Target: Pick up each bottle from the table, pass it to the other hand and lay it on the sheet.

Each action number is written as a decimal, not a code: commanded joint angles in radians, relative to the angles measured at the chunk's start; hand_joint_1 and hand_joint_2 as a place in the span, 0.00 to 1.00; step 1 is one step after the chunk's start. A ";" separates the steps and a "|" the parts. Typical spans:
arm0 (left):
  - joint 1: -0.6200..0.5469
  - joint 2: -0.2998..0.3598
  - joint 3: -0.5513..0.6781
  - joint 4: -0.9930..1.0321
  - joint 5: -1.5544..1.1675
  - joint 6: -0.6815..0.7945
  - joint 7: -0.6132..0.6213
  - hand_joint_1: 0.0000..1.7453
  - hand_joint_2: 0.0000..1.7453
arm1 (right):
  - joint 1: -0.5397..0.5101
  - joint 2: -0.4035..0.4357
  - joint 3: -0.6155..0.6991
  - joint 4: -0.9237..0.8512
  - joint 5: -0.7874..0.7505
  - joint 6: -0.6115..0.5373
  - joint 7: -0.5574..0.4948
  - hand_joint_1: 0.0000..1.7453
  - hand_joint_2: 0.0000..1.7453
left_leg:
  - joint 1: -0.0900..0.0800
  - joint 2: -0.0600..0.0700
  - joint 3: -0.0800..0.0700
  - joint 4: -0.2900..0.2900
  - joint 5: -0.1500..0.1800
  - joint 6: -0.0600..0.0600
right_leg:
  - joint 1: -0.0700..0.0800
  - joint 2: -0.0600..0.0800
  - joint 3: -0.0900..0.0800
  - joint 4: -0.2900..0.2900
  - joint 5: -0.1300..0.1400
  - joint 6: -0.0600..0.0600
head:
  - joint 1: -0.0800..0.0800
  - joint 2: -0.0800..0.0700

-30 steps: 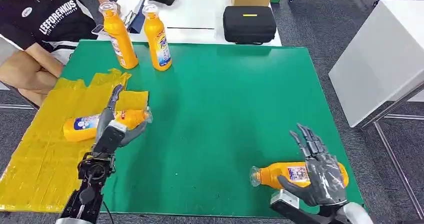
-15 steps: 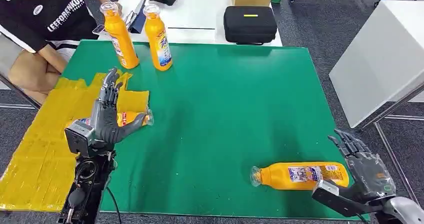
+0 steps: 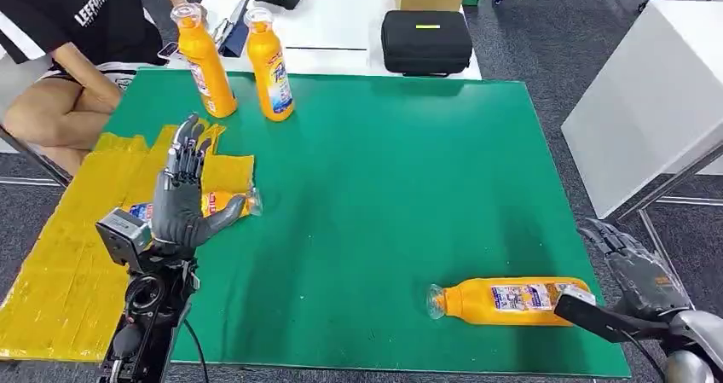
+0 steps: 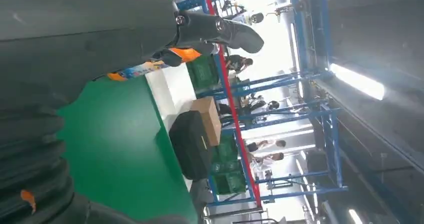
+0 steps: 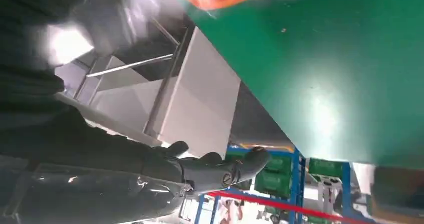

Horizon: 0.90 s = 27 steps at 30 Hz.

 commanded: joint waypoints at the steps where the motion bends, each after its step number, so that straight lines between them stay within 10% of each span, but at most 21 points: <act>1: 0.002 0.044 -0.033 -0.006 0.005 0.002 0.003 0.00 1.00 | -0.101 -0.023 0.131 0.210 -0.007 -0.009 0.015 0.00 1.00 | 0.002 0.003 0.005 -0.001 -0.002 0.000 | 0.002 0.003 0.004 -0.002 0.000 -0.004 | 0.000 0.000; 27: -0.005 0.051 -0.012 0.039 0.020 0.026 0.003 0.00 1.00 | -0.207 -0.141 0.404 0.457 -0.160 0.054 -0.002 0.00 1.00 | 0.003 -0.002 0.014 -0.002 -0.001 0.000 | 0.003 -0.001 0.015 -0.004 -0.001 -0.005 | 0.000 0.000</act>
